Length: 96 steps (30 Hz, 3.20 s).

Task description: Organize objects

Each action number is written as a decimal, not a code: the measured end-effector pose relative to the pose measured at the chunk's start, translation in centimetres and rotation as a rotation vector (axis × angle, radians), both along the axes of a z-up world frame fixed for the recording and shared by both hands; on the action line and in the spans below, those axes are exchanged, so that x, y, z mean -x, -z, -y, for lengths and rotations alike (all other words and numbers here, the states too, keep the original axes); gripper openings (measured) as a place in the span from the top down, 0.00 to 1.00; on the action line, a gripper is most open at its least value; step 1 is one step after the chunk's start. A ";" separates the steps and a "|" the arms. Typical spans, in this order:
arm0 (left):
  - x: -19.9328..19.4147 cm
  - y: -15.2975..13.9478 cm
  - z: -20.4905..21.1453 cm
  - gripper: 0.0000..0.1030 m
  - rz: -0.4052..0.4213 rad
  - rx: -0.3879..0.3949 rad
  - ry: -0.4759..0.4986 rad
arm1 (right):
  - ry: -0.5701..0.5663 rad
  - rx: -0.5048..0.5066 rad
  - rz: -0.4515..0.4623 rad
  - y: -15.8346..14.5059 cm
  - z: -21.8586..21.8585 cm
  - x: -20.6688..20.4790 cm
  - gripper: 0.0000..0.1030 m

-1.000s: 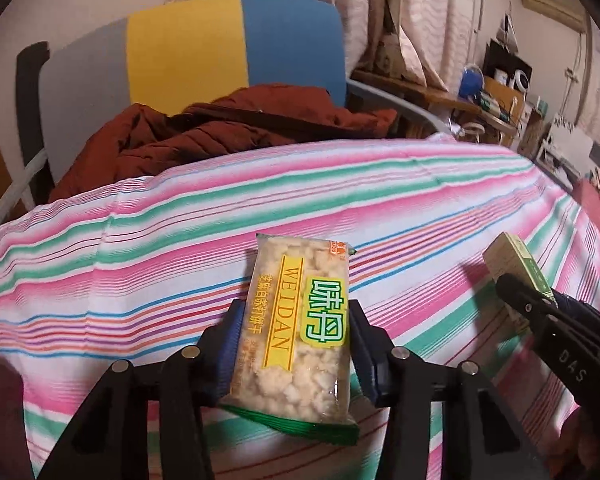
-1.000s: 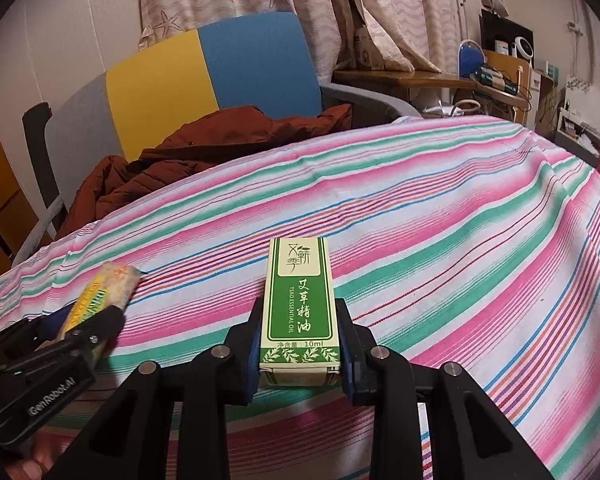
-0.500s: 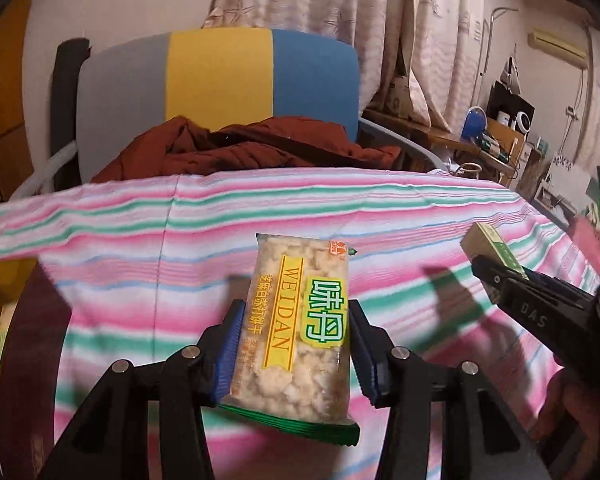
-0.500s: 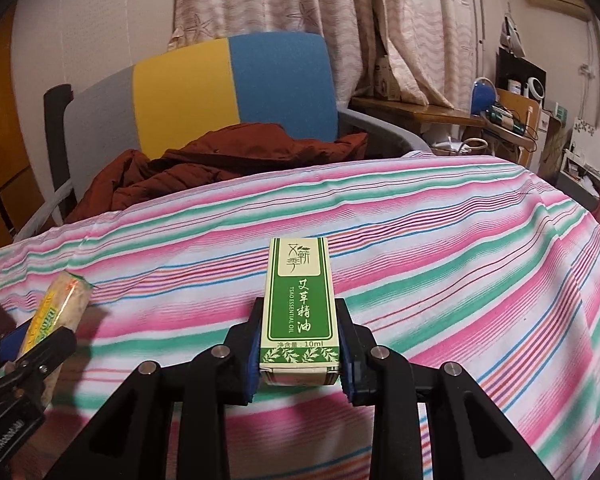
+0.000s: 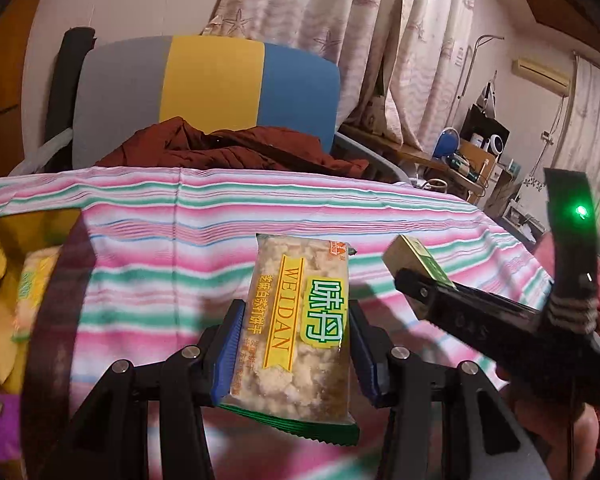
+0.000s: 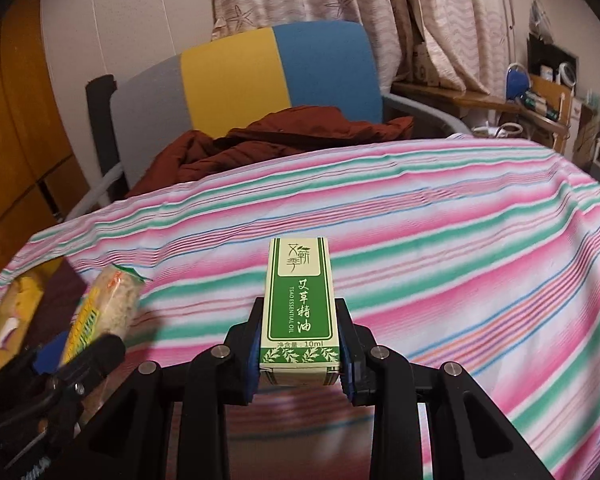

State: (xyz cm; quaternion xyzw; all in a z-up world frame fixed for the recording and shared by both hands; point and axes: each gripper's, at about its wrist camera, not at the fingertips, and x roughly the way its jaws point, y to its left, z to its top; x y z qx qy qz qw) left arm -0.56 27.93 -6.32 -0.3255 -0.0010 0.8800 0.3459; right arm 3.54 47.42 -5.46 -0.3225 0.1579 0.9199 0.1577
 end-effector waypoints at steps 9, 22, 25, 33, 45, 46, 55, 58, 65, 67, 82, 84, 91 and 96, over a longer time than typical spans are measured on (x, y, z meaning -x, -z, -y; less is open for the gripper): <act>-1.6 -2.2 6.9 0.52 0.054 -0.124 -0.062 | -0.065 0.092 -0.050 -1.6 4.6 -0.5 0.70; 0.1 -6.0 19.0 0.52 0.017 -0.214 -0.273 | -0.276 0.126 -0.080 -3.6 14.2 2.4 0.70; 1.4 -5.8 21.1 0.52 0.033 -0.194 -0.312 | -0.335 0.129 -0.083 -4.2 16.4 3.4 0.70; 5.8 -5.5 23.4 0.52 0.095 -0.155 -0.343 | -0.460 0.107 -0.057 -4.8 22.0 6.3 0.70; 11.9 -4.2 21.5 0.40 0.232 -0.070 -0.325 | -0.491 0.158 0.051 -2.0 24.5 9.1 0.51; 12.1 -4.2 21.4 0.40 0.239 -0.056 -0.331 | -0.484 0.165 0.047 -1.9 24.3 8.8 0.46; 9.1 -5.4 25.0 0.40 0.205 -0.133 -0.456 | -0.462 0.194 -0.014 -2.5 23.0 5.1 0.40; 7.6 -5.9 25.8 0.40 0.183 -0.114 -0.503 | -0.467 0.166 -0.022 -3.0 23.2 4.3 0.35; 3.8 -7.3 26.4 0.40 0.092 0.019 -0.537 | -0.454 0.094 -0.028 -4.4 24.1 2.8 0.09; 3.0 -7.4 26.5 0.40 0.082 0.067 -0.539 | -0.442 0.078 -0.025 -4.8 24.3 2.5 0.02; -1.0 -8.4 28.6 0.40 0.014 0.213 -0.652 | -0.370 -0.048 0.027 -6.7 27.3 1.3 0.00; -1.2 -8.5 28.6 0.40 0.008 0.228 -0.661 | -0.357 -0.066 0.039 -7.0 27.8 1.3 0.00; -1.7 -8.5 28.2 0.40 0.001 0.251 -0.653 | -0.324 -0.089 0.062 -7.5 28.7 1.3 0.00; -1.7 -8.4 28.3 0.40 0.007 0.266 -0.673 | -0.280 -0.135 0.120 -7.0 29.0 1.7 0.00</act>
